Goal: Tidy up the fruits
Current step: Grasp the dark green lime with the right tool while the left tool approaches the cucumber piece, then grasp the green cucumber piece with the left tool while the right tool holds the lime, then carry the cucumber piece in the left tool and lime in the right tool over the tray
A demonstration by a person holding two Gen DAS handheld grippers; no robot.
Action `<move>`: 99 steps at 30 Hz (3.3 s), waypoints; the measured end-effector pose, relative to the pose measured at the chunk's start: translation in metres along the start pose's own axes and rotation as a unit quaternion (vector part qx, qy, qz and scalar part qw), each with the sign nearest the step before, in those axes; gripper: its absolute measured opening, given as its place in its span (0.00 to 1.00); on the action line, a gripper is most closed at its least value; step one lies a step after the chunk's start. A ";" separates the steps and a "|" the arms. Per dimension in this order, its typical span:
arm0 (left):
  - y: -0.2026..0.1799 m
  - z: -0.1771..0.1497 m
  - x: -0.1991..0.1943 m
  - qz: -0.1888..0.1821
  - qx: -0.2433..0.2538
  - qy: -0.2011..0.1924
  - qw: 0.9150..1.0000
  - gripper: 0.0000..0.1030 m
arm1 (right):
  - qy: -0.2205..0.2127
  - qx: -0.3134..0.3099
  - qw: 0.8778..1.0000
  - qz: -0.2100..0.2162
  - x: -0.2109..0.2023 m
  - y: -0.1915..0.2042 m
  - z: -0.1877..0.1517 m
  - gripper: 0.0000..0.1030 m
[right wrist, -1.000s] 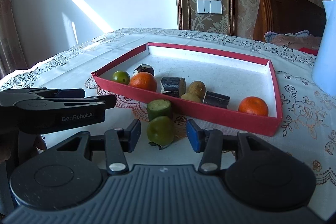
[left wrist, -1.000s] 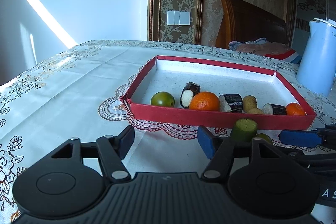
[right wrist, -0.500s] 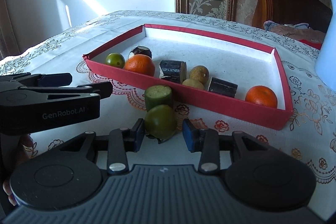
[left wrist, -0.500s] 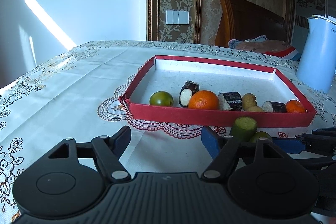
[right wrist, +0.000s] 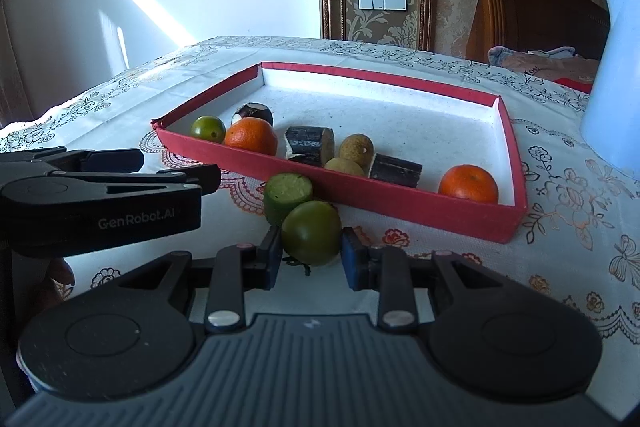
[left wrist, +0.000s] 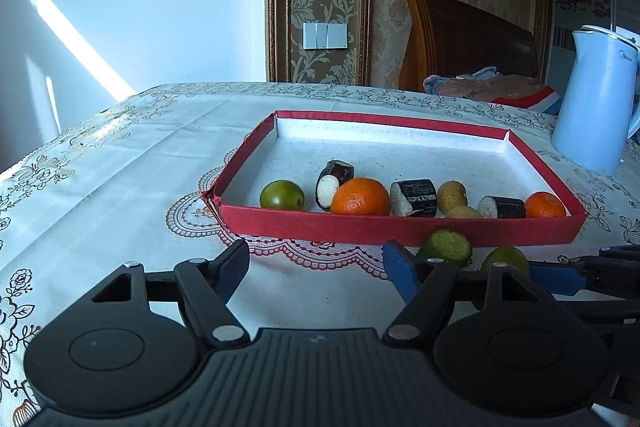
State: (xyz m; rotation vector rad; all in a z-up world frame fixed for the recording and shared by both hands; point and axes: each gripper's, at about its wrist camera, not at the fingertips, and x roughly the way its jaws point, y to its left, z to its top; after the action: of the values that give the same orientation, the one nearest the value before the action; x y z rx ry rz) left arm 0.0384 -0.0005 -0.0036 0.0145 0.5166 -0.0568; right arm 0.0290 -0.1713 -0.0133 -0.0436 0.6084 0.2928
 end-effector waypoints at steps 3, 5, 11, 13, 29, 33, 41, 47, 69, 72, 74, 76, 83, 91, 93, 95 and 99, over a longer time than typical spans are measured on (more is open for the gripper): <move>-0.008 0.000 0.000 -0.010 0.012 0.003 1.000 0.71 | -0.004 0.013 1.000 -0.005 -0.007 -0.012 -0.003 0.28; -0.013 0.000 0.001 -0.021 0.019 0.010 1.000 0.71 | -0.005 0.021 1.000 -0.009 -0.009 -0.020 -0.005 0.28; -0.037 -0.001 0.007 -0.024 0.048 0.016 0.998 0.71 | -0.008 0.044 0.999 -0.009 -0.011 -0.036 -0.007 0.28; -0.041 0.001 0.008 -0.025 0.049 0.016 0.998 0.71 | -0.010 0.046 0.999 -0.012 -0.012 -0.037 -0.007 0.29; -0.062 -0.001 0.009 -0.054 0.077 0.018 0.995 0.71 | -0.030 0.094 0.995 -0.025 -0.026 -0.064 -0.014 0.29; -0.065 0.002 0.021 -0.055 0.068 0.040 0.995 0.71 | -0.033 0.102 0.994 -0.026 -0.028 -0.068 -0.016 0.29; -0.060 0.006 0.035 -0.053 0.035 0.061 0.996 0.62 | -0.036 0.109 0.993 -0.025 -0.026 -0.069 -0.017 0.29; -0.064 0.004 0.031 -0.062 0.046 0.050 0.996 0.42 | -0.035 0.112 0.993 -0.027 -0.025 -0.071 -0.018 0.29; -0.061 0.002 0.000 -0.031 0.047 -0.031 0.998 0.30 | -0.028 0.105 0.993 -0.039 -0.022 -0.066 -0.018 0.29; -0.056 0.003 -0.001 -0.024 0.040 -0.035 0.998 0.30 | -0.030 0.102 0.994 -0.039 -0.022 -0.062 -0.017 0.29; -0.053 0.003 -0.002 -0.019 0.034 -0.039 0.998 0.30 | -0.032 0.100 0.994 -0.037 -0.022 -0.058 -0.016 0.29; -0.049 0.003 -0.003 -0.015 0.029 -0.042 0.999 0.30 | -0.033 0.097 0.994 -0.033 -0.022 -0.054 -0.015 0.29; -0.035 0.004 -0.008 -0.003 0.009 -0.051 0.999 0.30 | -0.040 0.087 0.995 -0.026 -0.022 -0.042 -0.010 0.29; -0.018 0.008 -0.007 0.016 -0.009 -0.055 0.998 0.30 | -0.048 0.066 0.996 -0.022 -0.018 -0.026 0.002 0.29; -0.015 0.009 -0.008 0.017 -0.011 -0.057 0.998 0.30 | -0.053 0.062 0.996 -0.022 -0.018 -0.022 0.005 0.29; -0.012 0.008 -0.009 0.017 -0.013 -0.061 0.998 0.30 | -0.057 0.057 0.996 -0.022 -0.017 -0.019 0.007 0.29; -0.005 0.007 -0.015 0.013 -0.014 -0.073 0.997 0.30 | -0.067 0.048 0.996 -0.022 -0.020 -0.016 0.009 0.29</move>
State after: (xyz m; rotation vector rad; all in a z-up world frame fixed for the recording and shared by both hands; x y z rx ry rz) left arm 0.0282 -0.0051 0.0096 -0.0109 0.3704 -0.0245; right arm 0.0229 -0.1903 0.0044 0.0539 0.4872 0.2225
